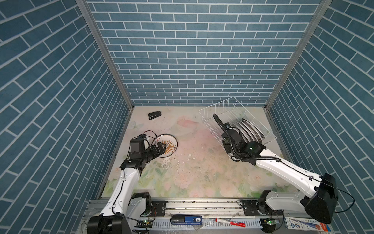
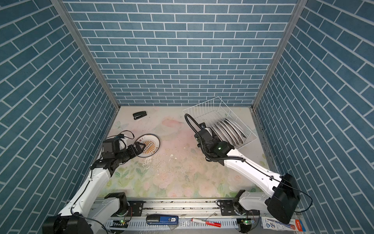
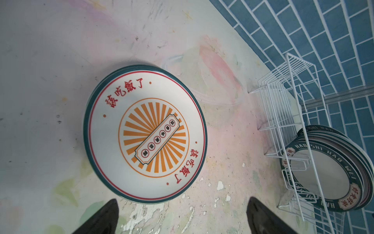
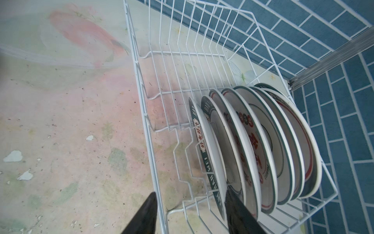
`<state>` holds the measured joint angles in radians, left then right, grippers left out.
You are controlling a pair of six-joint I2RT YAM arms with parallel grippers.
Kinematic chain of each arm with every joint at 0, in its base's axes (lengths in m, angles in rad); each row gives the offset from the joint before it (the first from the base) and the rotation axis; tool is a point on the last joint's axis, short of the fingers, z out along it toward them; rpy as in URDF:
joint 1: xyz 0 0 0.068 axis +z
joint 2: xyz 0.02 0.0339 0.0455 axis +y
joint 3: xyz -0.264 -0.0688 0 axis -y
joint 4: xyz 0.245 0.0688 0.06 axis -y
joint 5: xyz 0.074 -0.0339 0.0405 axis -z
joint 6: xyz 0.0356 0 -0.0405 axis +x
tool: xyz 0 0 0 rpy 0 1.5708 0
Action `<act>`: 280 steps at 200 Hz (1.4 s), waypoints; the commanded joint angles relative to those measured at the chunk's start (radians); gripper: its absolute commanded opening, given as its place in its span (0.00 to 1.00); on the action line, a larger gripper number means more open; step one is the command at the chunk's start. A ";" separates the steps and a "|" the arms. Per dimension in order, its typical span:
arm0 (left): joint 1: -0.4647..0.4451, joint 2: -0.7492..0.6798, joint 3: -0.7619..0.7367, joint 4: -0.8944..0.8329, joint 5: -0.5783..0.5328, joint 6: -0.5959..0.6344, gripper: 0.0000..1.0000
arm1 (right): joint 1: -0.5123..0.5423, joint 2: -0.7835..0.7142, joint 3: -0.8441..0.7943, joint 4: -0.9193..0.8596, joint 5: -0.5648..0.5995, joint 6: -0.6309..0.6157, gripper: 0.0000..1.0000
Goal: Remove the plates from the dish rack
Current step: 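Lift the left gripper while the right gripper reaches into the rack plates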
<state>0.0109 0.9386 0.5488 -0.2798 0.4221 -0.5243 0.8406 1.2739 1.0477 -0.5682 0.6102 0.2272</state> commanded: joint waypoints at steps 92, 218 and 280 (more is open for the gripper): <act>-0.141 0.006 -0.038 0.068 -0.041 -0.036 0.99 | -0.111 0.130 0.069 0.005 -0.047 -0.063 0.52; -0.267 -0.005 -0.062 0.136 -0.181 -0.084 0.99 | -0.147 0.228 0.051 0.042 0.011 -0.072 0.38; -0.276 0.022 -0.074 0.186 -0.213 -0.110 0.99 | -0.147 0.231 0.005 0.104 0.028 -0.091 0.26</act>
<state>-0.2546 0.9451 0.4919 -0.1436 0.2249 -0.6182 0.6914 1.4906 1.0710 -0.5007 0.6422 0.1551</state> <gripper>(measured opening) 0.994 0.279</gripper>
